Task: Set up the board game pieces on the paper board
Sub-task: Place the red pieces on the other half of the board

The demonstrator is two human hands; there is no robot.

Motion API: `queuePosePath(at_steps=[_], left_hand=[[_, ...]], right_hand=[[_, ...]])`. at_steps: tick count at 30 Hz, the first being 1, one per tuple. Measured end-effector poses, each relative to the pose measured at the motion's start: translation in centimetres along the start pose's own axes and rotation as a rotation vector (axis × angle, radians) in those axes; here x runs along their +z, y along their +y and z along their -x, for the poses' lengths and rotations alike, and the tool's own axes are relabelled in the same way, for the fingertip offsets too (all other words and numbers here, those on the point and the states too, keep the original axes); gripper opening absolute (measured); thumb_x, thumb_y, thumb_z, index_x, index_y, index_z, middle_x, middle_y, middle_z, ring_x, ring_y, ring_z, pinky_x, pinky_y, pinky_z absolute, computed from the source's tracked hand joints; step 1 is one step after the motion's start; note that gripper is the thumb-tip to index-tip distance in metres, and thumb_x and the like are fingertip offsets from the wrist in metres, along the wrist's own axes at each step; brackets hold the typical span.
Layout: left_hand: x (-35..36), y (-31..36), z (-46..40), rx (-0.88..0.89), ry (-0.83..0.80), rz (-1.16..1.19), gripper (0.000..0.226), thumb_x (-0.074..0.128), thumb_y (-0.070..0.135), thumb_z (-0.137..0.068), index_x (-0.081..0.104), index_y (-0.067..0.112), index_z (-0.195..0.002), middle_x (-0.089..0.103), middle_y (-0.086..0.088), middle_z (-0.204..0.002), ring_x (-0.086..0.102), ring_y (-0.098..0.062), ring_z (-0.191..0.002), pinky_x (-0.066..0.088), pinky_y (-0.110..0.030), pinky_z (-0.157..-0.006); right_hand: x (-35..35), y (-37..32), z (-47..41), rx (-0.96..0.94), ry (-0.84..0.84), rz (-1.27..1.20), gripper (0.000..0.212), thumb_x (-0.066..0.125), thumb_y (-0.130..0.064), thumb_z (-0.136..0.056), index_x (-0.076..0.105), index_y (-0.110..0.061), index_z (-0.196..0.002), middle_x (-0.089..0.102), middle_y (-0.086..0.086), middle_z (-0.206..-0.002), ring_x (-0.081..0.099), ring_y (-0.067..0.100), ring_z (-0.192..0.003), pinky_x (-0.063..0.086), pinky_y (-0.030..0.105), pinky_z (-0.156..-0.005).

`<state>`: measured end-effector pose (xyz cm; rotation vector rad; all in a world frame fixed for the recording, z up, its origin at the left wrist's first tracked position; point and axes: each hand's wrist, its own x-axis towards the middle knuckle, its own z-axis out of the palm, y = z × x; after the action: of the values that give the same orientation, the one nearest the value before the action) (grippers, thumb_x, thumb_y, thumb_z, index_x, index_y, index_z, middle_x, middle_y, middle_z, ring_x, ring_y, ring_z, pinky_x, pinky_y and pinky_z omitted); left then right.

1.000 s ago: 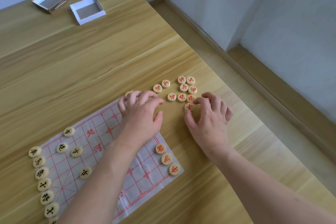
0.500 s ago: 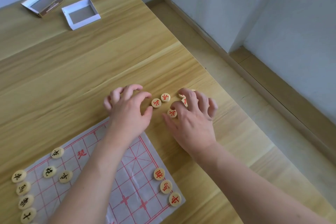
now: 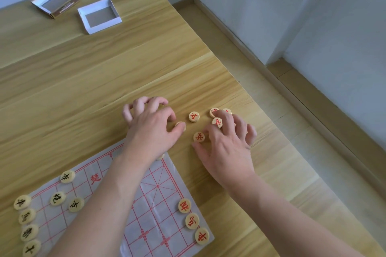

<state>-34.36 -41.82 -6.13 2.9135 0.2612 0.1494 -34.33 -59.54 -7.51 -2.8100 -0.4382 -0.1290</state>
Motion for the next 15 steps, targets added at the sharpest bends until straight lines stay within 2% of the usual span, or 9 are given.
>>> queuePosePath(at_steps=[5,7,11,15], left_hand=[[0.1,-0.2,0.4,0.062,-0.058,0.072,0.022,0.061,0.047,-0.073,0.067,0.041,-0.094,0.047,0.022,-0.130,0.029,-0.020,-0.122,0.016,-0.044,-0.101],[0.0,-0.2,0.5,0.063,-0.053,0.063,0.022,0.059,0.047,-0.074,0.068,0.041,-0.094,0.048,0.023,-0.129,0.029,-0.019,-0.121,0.016,-0.043,-0.100],[-0.1,-0.5,1.0,0.074,-0.078,0.062,0.025,0.058,0.044,-0.070,0.067,0.042,-0.093,0.047,0.023,-0.129,0.030,-0.020,-0.123,0.014,-0.042,-0.101],[0.0,-0.6,1.4,0.097,-0.067,0.042,0.017,0.069,0.045,-0.070,0.066,0.039,-0.086,0.051,0.021,-0.126,0.033,-0.021,-0.122,0.016,-0.046,-0.099]], right_hand=[[0.0,-0.2,0.4,-0.055,-0.028,0.035,0.017,0.064,-0.044,-0.079,0.069,-0.028,-0.085,0.047,-0.003,-0.130,0.031,0.024,-0.124,0.015,0.044,-0.100],[0.0,-0.4,0.5,-0.043,-0.020,0.044,0.017,0.061,-0.041,-0.077,0.069,-0.028,-0.086,0.046,-0.004,-0.130,0.031,0.023,-0.124,0.015,0.043,-0.100],[0.0,-0.7,0.2,-0.013,-0.003,0.032,0.029,0.068,-0.050,-0.069,0.068,-0.026,-0.085,0.048,-0.003,-0.127,0.033,0.024,-0.121,0.015,0.043,-0.099],[0.2,-0.9,-0.1,-0.007,-0.011,0.064,0.018,0.064,-0.043,-0.075,0.067,-0.025,-0.080,0.048,-0.002,-0.127,0.031,0.025,-0.123,0.015,0.044,-0.098]])
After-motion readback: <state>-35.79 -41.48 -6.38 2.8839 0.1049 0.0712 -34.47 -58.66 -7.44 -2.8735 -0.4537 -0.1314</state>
